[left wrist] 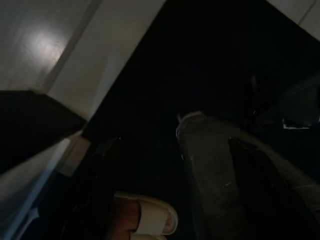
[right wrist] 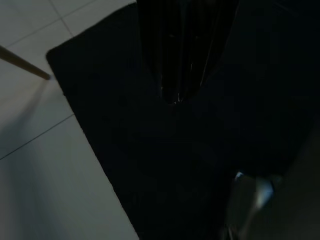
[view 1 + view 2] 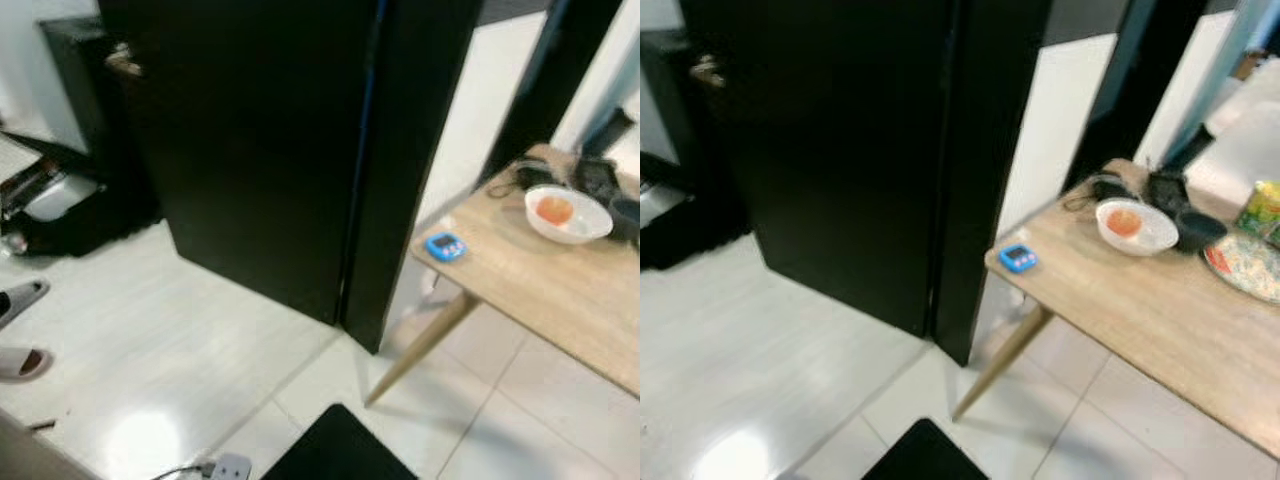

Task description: Restocking fridge

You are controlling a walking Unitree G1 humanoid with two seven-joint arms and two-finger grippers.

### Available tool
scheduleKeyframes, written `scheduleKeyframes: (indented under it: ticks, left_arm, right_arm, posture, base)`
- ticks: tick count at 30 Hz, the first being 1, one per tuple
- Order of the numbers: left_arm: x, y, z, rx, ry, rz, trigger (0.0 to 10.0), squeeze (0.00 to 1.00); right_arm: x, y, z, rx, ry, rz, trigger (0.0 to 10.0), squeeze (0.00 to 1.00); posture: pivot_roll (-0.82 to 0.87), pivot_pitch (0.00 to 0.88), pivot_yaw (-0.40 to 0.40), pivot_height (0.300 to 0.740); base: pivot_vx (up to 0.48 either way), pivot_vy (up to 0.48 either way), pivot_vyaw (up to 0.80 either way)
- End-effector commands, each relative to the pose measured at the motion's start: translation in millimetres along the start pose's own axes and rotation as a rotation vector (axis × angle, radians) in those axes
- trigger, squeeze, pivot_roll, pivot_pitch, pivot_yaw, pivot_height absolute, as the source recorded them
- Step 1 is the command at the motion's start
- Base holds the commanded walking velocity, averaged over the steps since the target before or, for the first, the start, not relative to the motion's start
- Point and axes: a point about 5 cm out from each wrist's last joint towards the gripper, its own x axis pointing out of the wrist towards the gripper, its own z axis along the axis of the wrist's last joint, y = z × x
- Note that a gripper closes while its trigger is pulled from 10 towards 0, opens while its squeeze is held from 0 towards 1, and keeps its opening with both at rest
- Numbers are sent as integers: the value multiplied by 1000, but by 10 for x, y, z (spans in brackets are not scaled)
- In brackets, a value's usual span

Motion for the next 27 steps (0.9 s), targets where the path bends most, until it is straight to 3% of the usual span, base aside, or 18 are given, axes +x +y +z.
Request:
scheduleKeyframes:
  ticks: [1, 8, 15, 27]
  left_arm:
    - [-27, -107, -227, -39, 84, -23, 10000, 0]
    - [-45, -99, -283, -62, 94, -14, 10000, 0]
    - [-35, -96, -253, -41, 90, -10, 10000, 0]
    - [-28, -78, -216, -24, 82, -3, 10000, 0]
  right_arm:
    - [-8, -60, 12, 11, -11, -22, 10000, 0]
    - [-8, -66, 36, 18, -25, -20, 10000, 0]
    - [-8, -52, -3, 0, 6, -6, 10000, 0]
    - [-6, -38, -8, -6, 14, -2, 10000, 0]
  posture:
    - [49, 0, -49, 740]
    - [49, 0, -48, 740]
    - [48, 0, -52, 740]
    - [50, 0, -49, 740]
  base:
    - [251, 0, 0]
    - [251, 0, 0]
    - [249, 0, -798]
    - [0, 0, -788]
